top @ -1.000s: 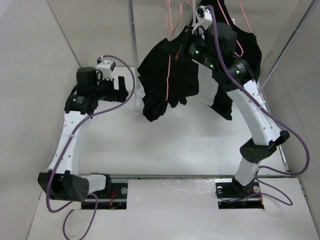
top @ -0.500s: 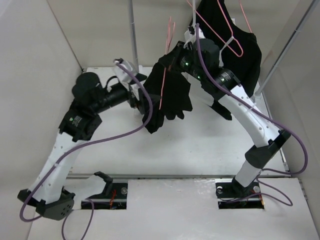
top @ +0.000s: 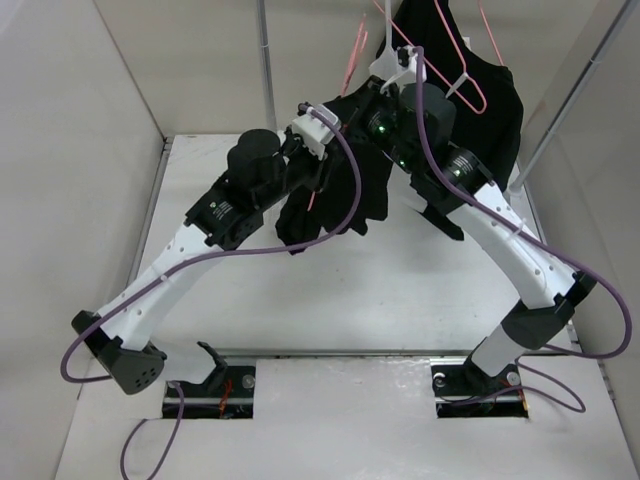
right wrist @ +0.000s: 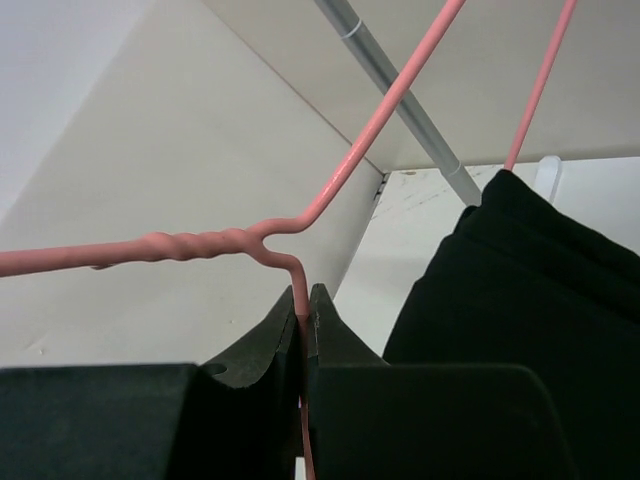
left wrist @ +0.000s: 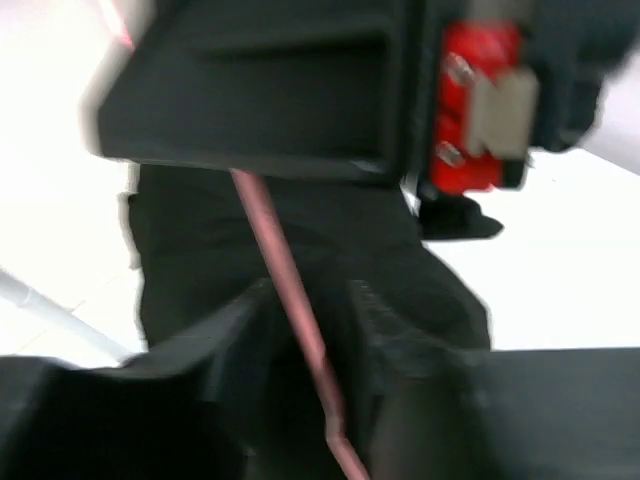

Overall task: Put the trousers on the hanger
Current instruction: Place the hanger at the clothesline.

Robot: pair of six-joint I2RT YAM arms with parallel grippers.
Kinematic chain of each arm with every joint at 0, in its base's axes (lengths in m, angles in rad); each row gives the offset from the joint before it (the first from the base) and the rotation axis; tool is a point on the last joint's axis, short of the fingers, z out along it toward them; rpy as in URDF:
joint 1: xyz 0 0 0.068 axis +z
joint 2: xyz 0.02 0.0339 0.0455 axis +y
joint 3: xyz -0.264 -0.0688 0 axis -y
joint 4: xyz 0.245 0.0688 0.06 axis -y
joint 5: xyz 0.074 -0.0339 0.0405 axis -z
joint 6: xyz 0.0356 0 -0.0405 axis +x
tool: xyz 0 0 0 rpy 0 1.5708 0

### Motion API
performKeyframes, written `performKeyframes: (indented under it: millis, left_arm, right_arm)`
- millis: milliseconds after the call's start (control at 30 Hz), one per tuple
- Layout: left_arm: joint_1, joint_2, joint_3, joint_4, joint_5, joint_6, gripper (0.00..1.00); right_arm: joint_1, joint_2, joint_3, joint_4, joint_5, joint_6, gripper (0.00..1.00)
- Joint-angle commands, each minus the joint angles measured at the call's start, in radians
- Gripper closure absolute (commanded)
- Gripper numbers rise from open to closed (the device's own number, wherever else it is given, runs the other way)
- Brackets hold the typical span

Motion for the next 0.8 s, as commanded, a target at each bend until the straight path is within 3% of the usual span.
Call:
performKeyframes:
  millis: [0, 67, 100, 133, 333, 367, 467, 500, 533, 633, 700, 733, 767]
  left_arm:
    - [-0.01, -0.054, 0.046, 0.087, -0.096, 0.018, 0.7]
    - [-0.01, -0.054, 0.061, 0.067, -0.096, 0.009, 0.84]
    - [-0.021, -0.045, 0.075, 0.067, -0.096, 0.009, 0.96]
    - [-0.021, -0.045, 0.075, 0.067, -0.105, 0.0, 1.0]
    - [-0.021, -0.011, 0.142, 0.047, -0.147, -0.1, 1.0]
    - [-0.021, 0.0, 0.159, 0.047, -0.172, -0.12, 1.0]
    - [-0.021, 0.032, 0.239, 0.032, -0.211, -0.175, 1.0]
    - [-0.021, 0.041, 0.25, 0.032, -0.211, -0.175, 1.0]
    - [-0.021, 0.041, 0.25, 0.032, -0.22, -0.175, 1.0]
    - [-0.021, 0.041, 0.25, 0.041, -0.231, -0.216, 1.0]
    - [0.029, 0.05, 0.284, 0.012, -0.207, -0.27, 1.0]
    - [0.042, 0.061, 0.302, -0.009, -0.206, -0.299, 1.0]
    - [0.042, 0.061, 0.319, -0.026, -0.206, -0.325, 1.0]
  right_arm:
    - [0.01, -0.042, 0.008, 0.138, 0.015, 0.024, 1.0]
    - [0.01, -0.029, 0.008, 0.138, 0.006, 0.024, 1.0]
    - [0.01, -0.029, 0.008, 0.129, 0.006, 0.024, 1.0]
    - [0.01, -0.016, 0.018, 0.119, -0.006, 0.024, 1.0]
    - [-0.001, 0.047, 0.08, 0.082, -0.071, 0.024, 1.0]
    - [-0.001, 0.06, 0.12, 0.031, -0.071, 0.024, 0.95]
    - [-0.013, 0.083, 0.131, -0.007, -0.071, -0.015, 0.79]
    - [-0.013, 0.083, 0.131, -0.007, -0.085, -0.015, 0.6]
    - [-0.024, 0.083, 0.114, -0.007, -0.094, -0.015, 0.53]
    - [-0.033, 0.061, 0.052, 0.045, -0.119, -0.026, 0.45]
    - [-0.033, 0.043, 0.024, 0.094, -0.119, -0.026, 0.29]
    - [-0.033, 0.029, 0.024, 0.094, -0.119, -0.026, 0.11]
    - [-0.033, 0.029, 0.024, 0.094, -0.106, -0.026, 0.0]
